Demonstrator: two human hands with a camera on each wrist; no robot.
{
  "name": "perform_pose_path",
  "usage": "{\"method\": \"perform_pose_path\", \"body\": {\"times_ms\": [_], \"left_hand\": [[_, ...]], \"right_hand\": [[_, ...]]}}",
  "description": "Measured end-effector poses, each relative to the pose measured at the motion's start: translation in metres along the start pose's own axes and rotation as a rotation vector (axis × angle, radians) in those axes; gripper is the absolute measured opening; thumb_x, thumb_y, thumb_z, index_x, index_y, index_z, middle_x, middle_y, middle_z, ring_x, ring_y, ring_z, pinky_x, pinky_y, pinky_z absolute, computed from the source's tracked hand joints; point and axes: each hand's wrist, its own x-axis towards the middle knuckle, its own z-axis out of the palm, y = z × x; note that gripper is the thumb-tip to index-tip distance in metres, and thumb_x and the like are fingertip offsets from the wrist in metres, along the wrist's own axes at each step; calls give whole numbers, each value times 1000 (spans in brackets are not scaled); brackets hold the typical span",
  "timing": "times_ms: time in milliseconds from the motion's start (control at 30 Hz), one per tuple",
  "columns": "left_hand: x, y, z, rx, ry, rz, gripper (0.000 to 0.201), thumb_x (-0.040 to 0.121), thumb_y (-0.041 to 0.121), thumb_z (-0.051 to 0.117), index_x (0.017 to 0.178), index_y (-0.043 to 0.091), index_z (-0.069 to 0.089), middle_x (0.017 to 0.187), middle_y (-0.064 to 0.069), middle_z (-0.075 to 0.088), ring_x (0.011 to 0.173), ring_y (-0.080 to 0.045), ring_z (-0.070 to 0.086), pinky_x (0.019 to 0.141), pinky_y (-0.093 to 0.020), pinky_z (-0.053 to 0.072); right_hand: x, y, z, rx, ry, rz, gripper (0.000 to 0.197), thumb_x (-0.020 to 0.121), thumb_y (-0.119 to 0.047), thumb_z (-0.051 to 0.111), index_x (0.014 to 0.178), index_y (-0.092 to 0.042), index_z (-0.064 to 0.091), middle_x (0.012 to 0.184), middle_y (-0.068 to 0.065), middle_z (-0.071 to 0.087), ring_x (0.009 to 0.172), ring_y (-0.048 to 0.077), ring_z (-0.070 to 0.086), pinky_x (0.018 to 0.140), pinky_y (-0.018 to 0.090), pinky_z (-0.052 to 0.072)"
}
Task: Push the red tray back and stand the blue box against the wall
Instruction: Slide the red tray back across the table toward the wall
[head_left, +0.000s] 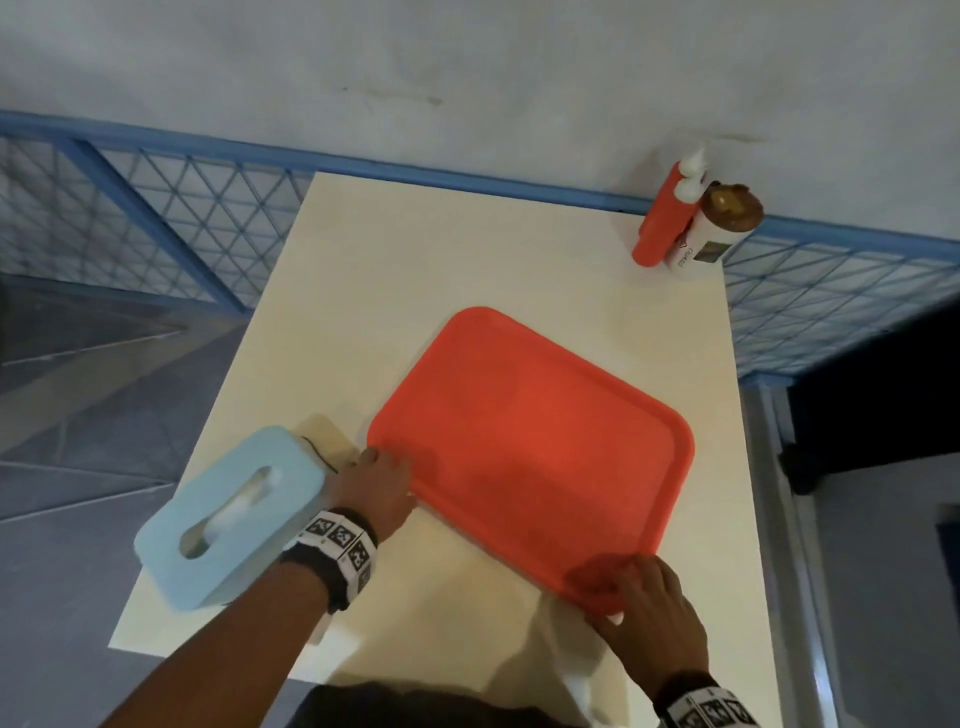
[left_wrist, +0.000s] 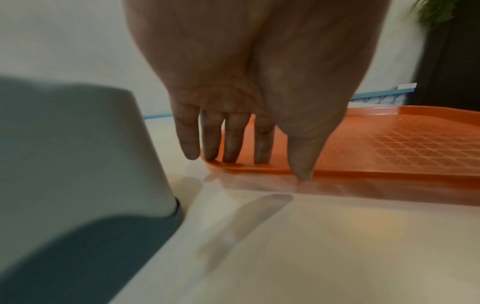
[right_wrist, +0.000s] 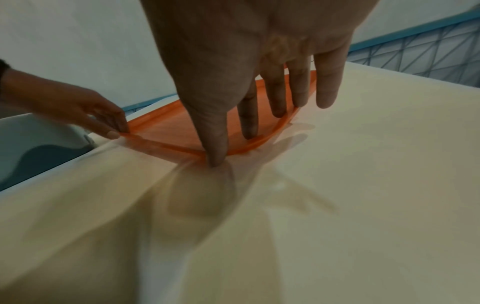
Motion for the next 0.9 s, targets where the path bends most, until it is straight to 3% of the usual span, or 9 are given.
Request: {"method": "perform_pose_path", "body": {"times_ms": [100, 267, 467, 633, 767, 900], "left_hand": [[-8, 5, 12, -114, 62, -4, 57, 89, 51, 53, 134, 19, 38, 141, -10, 42, 131, -29, 35, 100, -48, 41], [-23, 8, 34, -192, 153, 70, 73, 82, 53, 61, 141, 22, 33, 149, -15, 33, 137, -34, 29, 107, -52, 34], [-31, 9, 43, -208, 143, 66, 83, 87, 60, 50, 150, 24, 10, 159, -15, 10, 145, -31, 8, 115, -50, 14], [-38, 12, 44, -189, 159, 77, 87, 87, 64, 46, 151, 20, 6, 160, -15, 5, 145, -30, 9, 115, -49, 16], [-43, 12, 56, -153, 154, 86, 90, 85, 67, 45, 151, 17, 9, 159, -16, 10, 144, -31, 14, 114, -49, 21], [-44, 11, 57, -112, 167, 98, 94, 74, 67, 61, 145, 13, 34, 149, -19, 37, 132, -35, 41, 101, -53, 40]], "right_hand": [[20, 10, -14, -13, 21, -5, 39, 60, -41, 80, 87, -24, 59, 107, 3, 62, 105, 29, 59, 66, 39, 58], [53, 19, -33, -36, 67, 32, 19, 81, -35, 63, 99, -28, 61, 108, -4, 63, 103, 23, 57, 70, 38, 56], [74, 15, -45, -52, 69, 46, 16, 82, -24, 61, 98, -24, 62, 107, 0, 63, 103, 27, 56, 69, 41, 55], [62, 7, -47, -48, 93, 33, 25, 79, -29, 66, 102, -22, 61, 113, 2, 63, 102, 27, 57, 72, 42, 56], [34, -6, -33, 39, 78, 91, 41, 86, -41, 55, 124, -28, 50, 134, -2, 52, 118, 21, 51, 89, 39, 53], [21, -13, -11, 50, 0, 117, 68, 88, -49, 46, 147, -22, 23, 156, 3, 29, 142, 23, 27, 115, 36, 30]]}}
